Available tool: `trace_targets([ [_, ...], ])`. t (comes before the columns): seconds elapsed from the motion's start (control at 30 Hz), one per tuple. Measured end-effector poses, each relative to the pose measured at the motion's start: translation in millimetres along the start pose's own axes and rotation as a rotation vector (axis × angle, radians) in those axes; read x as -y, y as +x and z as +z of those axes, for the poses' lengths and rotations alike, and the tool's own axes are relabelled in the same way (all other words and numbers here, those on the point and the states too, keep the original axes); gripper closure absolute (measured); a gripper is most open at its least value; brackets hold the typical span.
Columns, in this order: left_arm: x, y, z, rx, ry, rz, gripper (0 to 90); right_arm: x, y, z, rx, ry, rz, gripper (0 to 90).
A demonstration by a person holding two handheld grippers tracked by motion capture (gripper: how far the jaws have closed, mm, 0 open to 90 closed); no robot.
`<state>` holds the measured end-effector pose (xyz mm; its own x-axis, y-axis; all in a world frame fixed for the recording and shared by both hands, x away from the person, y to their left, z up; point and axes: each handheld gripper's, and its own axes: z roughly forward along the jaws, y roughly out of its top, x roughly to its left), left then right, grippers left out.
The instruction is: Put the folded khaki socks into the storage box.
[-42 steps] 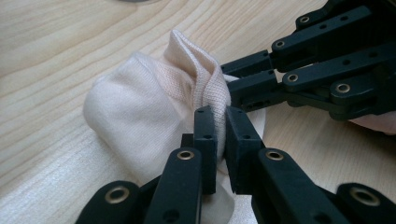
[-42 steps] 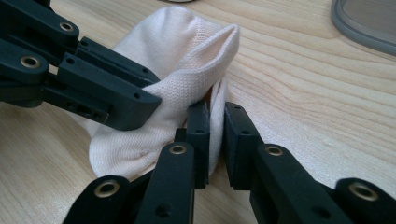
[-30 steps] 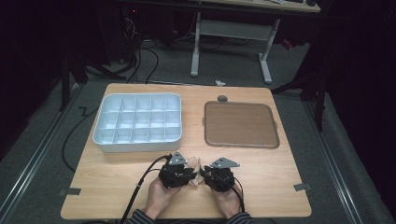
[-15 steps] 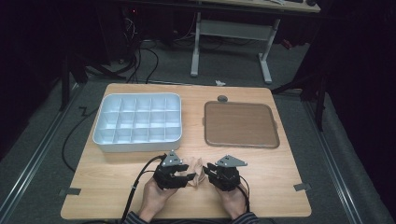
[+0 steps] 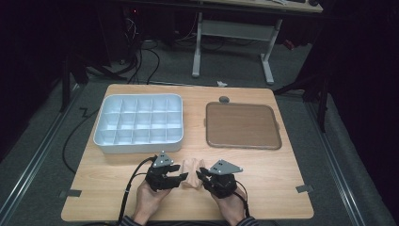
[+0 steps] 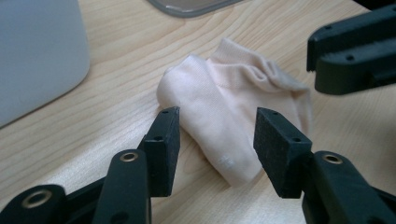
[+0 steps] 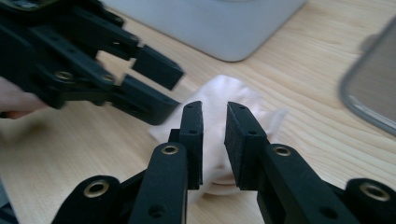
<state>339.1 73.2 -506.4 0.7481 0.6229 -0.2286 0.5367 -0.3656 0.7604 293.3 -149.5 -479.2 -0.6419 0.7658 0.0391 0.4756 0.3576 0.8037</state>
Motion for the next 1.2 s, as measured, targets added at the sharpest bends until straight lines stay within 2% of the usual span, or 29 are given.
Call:
trace_targets([
  [0.1, 1.6, 1.8, 6.4, -0.002, 0.013, -0.011, 49.6, 0.5, 6.0, 13.1, -0.016, 0.033, -0.028, 77.2],
  [0.17, 2.3, 2.5, 9.9, -0.003, 0.022, -0.014, 48.6, 2.2, 5.3, 19.9, -0.017, 0.051, -0.025, 77.2],
  [0.2, 2.8, 3.3, 10.8, -0.004, 0.035, -0.002, 48.2, 3.8, 4.7, 23.9, -0.012, 0.061, -0.021, 77.2],
  [0.33, 4.4, 3.5, 17.1, -0.018, 0.054, -0.013, 47.3, 12.2, -1.1, 32.8, 0.013, 0.092, -0.004, 77.2],
  [0.5, 7.6, 1.0, 22.1, -0.046, 0.061, -0.03, 47.5, 19.0, -10.2, 29.7, 0.049, 0.086, 0.027, 77.1],
  [0.57, 8.5, -0.3, 23.3, -0.062, 0.061, -0.023, 47.7, 20.9, -13.5, 27.9, 0.058, 0.081, 0.037, 77.0],
  [0.67, 9.4, -1.0, 24.4, -0.068, 0.052, -0.032, 47.6, 24.6, -18.4, 26.6, 0.076, 0.081, 0.05, 76.5],
  [0.9, 9.4, -0.5, 24.5, -0.073, 0.048, -0.033, 46.9, 31.6, -21.7, 29.4, 0.097, 0.095, 0.052, 75.4],
  [1.0, 11.6, 2.7, 24.9, -0.065, 0.017, -0.041, 47.0, 32.7, -21.0, 30.8, 0.101, 0.097, 0.043, 74.8],
  [1.03, 11.3, 2.9, 24.7, -0.061, 0.018, -0.055, 47.1, 33.0, -20.9, 31.4, 0.101, 0.097, 0.042, 74.6],
  [1.13, 10.4, 2.5, 24.8, -0.067, 0.026, -0.049, 46.8, 33.0, -21.5, 32.0, 0.101, 0.096, 0.047, 73.9],
  [1.2, 10.2, 3.6, 24.0, -0.053, 0.023, -0.087, 47.0, 32.1, -20.7, 31.2, 0.095, 0.095, 0.052, 72.4],
])
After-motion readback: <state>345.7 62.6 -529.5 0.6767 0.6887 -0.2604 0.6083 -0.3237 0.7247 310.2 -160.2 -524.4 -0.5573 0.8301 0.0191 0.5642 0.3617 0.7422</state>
